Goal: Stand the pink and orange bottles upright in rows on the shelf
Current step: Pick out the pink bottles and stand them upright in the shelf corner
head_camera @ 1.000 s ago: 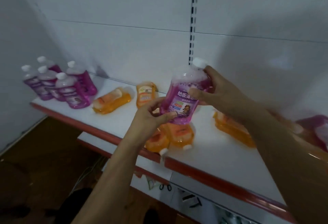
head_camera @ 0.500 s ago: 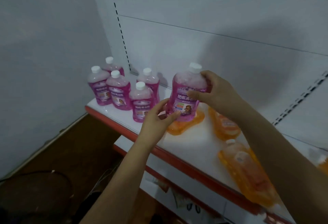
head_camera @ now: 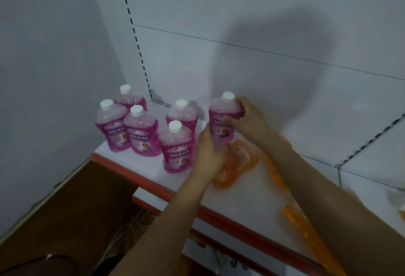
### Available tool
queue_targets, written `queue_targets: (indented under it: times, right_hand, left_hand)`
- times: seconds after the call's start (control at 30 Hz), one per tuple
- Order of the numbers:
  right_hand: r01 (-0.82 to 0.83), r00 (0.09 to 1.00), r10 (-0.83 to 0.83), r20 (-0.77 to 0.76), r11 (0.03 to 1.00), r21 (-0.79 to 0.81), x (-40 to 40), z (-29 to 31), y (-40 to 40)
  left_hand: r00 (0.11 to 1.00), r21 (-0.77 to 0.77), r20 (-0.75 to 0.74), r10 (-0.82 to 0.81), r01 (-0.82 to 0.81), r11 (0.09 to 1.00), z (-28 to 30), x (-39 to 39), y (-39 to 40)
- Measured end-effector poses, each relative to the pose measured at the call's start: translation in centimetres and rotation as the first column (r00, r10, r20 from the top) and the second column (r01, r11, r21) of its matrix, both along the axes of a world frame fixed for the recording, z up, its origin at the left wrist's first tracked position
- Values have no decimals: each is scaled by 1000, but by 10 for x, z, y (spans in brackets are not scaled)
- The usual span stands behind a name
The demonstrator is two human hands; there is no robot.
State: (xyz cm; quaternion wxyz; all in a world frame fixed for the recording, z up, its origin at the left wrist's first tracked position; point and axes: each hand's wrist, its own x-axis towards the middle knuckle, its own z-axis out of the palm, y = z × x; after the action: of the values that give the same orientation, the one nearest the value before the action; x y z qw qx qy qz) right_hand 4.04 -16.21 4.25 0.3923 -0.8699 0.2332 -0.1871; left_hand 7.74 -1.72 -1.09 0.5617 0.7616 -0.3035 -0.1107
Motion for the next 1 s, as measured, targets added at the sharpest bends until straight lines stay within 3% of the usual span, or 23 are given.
queue_targets:
  times: [0.3, 0.4, 0.57, 0.7, 0.87, 1.0]
  right_hand:
    - [-56, 992, 62, -109, 997, 57, 8, -20, -6]
    - [-37, 995, 39, -97, 999, 20, -3, -6, -4]
    - [43, 999, -40, 30, 992, -122, -50, 25, -4]
    - [176, 983, -162, 91, 967, -186, -111, 47, -8]
    - [360, 933, -344, 109, 912, -198, -210, 57, -20]
    - [470, 882, -450, 138, 858, -207, -297, 60, -31]
  left_hand:
    - [999, 156, 0, -46, 45, 987, -16, -2, 4]
    - [993, 204, 116, -25, 1, 979, -12, -14, 15]
    - [963, 184, 248, -102, 57, 981, 4, -45, 9]
    - [918, 171, 274, -288, 248, 954, 16, -93, -21]
    - [793, 164, 288, -537, 511, 844, 19, -170, -54]
    - [711, 174, 292, -640, 618, 767, 14, -238, -73]
